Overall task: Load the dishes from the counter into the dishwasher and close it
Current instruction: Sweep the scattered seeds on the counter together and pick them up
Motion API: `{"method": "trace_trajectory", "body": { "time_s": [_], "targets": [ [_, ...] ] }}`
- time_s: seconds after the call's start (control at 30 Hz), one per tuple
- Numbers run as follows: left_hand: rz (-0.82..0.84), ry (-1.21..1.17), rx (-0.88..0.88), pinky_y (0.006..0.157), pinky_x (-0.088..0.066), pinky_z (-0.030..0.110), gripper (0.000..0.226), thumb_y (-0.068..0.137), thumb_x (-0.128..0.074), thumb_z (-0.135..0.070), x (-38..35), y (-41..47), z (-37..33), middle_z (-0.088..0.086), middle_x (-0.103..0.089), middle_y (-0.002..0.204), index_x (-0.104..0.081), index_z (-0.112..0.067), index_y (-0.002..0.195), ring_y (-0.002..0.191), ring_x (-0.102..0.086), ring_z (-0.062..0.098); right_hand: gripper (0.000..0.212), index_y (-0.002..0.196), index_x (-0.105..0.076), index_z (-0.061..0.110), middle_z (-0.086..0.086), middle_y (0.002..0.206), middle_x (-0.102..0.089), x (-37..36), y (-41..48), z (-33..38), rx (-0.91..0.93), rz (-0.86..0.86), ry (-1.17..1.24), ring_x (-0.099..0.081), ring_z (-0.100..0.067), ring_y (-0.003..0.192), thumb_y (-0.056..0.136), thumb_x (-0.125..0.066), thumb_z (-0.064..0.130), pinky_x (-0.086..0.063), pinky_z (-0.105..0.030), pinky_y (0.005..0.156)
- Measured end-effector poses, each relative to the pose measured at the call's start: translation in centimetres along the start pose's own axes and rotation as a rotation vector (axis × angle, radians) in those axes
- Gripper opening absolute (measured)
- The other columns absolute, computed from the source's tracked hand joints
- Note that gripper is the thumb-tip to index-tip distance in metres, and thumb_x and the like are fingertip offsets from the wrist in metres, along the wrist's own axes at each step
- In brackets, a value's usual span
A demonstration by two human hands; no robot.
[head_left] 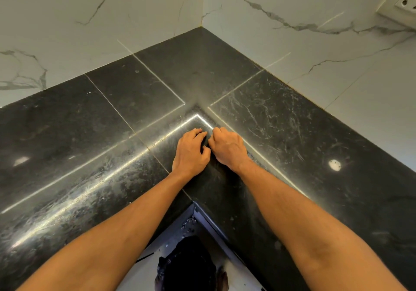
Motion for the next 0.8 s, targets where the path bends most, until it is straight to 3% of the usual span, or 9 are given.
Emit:
{"method": "trace_trajectory", "body": {
  "time_s": [0.1, 0.23, 0.37, 0.43, 0.53, 0.57, 0.63, 0.7, 0.8],
  "targets": [
    [0.005, -0.062, 0.017, 0.108, -0.04, 0.044, 0.047, 0.09, -0.051, -0.023, 0.1, -0.1, 0.2, 0.005, -0.058, 0.132, -0.054, -0.012, 0.135, 0.124, -0.051, 0.02, 0.031, 0.065, -0.04, 0.011, 0.0, 0.059, -0.04, 0.0, -0.1, -0.2, -0.028, 0.048, 0.009, -0.044, -0.024, 0.049, 0.088, -0.061, 0.01, -0.038, -0.035, 0.046],
    [-0.009, -0.2, 0.075, 0.109, -0.039, 0.037, 0.044, 0.098, -0.048, -0.029, 0.5, -0.5, 0.2, 0.005, -0.058, 0.134, -0.049, -0.013, 0.139, 0.125, -0.05, 0.018, 0.029, 0.068, -0.038, 0.014, -0.002, 0.063, -0.049, -0.2, 0.1, -1.6, -0.257, 0.068, 0.205, -0.048, -0.028, 0.06, 0.094, -0.045, 0.025, -0.035, -0.036, 0.058],
    [-0.094, -0.634, 0.35, 0.101, -0.047, 0.036, 0.031, 0.097, -0.045, -0.034, 1.3, -0.8, 1.6, -0.006, -0.067, 0.117, -0.063, -0.023, 0.12, 0.111, -0.06, 0.01, 0.032, 0.062, -0.044, 0.01, -0.005, 0.061, -0.051, 2.3, 0.2, -2.4, -0.597, -0.095, 0.503, -0.044, -0.022, 0.058, 0.091, -0.047, 0.024, -0.035, -0.037, 0.058],
    [-0.101, -0.889, 0.484, 0.095, -0.051, 0.034, 0.027, 0.098, -0.044, -0.035, 1.6, -1.1, 1.0, -0.006, -0.071, 0.105, -0.069, -0.026, 0.106, 0.101, -0.065, 0.01, 0.035, 0.057, -0.041, 0.013, 0.0, 0.057, -0.045, 2.6, 0.1, -1.2, -0.644, -0.121, 0.624, -0.038, -0.016, 0.054, 0.09, -0.048, 0.021, -0.032, -0.035, 0.055],
    [0.051, -1.349, 0.781, 0.073, -0.055, 0.034, 0.047, 0.102, -0.036, -0.047, 0.1, -2.0, -1.0, 0.003, -0.072, 0.088, -0.071, -0.018, 0.096, 0.079, -0.069, 0.015, 0.03, 0.061, -0.048, 0.015, 0.003, 0.058, -0.052, 1.9, -0.4, 2.3, -0.573, -0.108, 0.744, -0.046, -0.014, 0.056, 0.089, -0.048, 0.023, -0.035, -0.033, 0.053],
    [0.129, -1.461, 0.877, 0.073, -0.056, 0.036, 0.053, 0.101, -0.034, -0.053, -0.5, -2.6, -1.5, 0.005, -0.072, 0.09, -0.072, -0.017, 0.092, 0.081, -0.07, 0.018, 0.028, 0.062, -0.047, 0.015, 0.002, 0.058, -0.052, 1.6, -0.7, 3.3, -0.553, -0.115, 0.759, -0.047, -0.015, 0.057, 0.088, -0.048, 0.023, -0.034, -0.033, 0.053],
    [0.245, -1.689, 1.004, 0.09, -0.054, 0.048, 0.052, 0.097, -0.038, -0.055, -1.8, -3.5, -2.2, 0.008, -0.07, 0.105, -0.072, -0.016, 0.093, 0.099, -0.067, 0.029, 0.026, 0.062, -0.044, 0.015, 0.002, 0.058, -0.049, 1.4, -1.1, 4.8, -0.512, -0.111, 0.743, -0.044, -0.016, 0.057, 0.087, -0.046, 0.022, -0.032, -0.034, 0.055],
    [0.276, -1.857, 1.011, 0.103, -0.043, 0.056, 0.041, 0.093, -0.042, -0.044, -2.1, -4.0, -2.3, 0.011, -0.06, 0.122, -0.065, -0.014, 0.108, 0.117, -0.058, 0.034, 0.025, 0.063, -0.045, 0.014, 0.003, 0.058, -0.048, 1.4, -1.3, 5.8, -0.418, -0.076, 0.664, -0.046, -0.018, 0.057, 0.087, -0.043, 0.023, -0.033, -0.036, 0.057],
    [0.254, -1.961, 1.029, 0.112, -0.037, 0.051, 0.05, 0.089, -0.046, -0.026, -1.6, -4.3, -1.7, 0.014, -0.051, 0.141, -0.051, -0.009, 0.136, 0.133, -0.048, 0.034, 0.024, 0.065, -0.047, 0.011, 0.001, 0.061, -0.05, 1.5, -1.5, 7.1, -0.216, -0.046, 0.568, -0.049, -0.022, 0.061, 0.079, -0.039, 0.027, -0.04, -0.044, 0.058]
  ]
}}
Point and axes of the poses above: each hand's wrist, its own y-axis towards the middle knuckle, its own x-axis out of the back of the hand, z = x × y, the point moved 7 cm from there along y, towards the middle knuckle
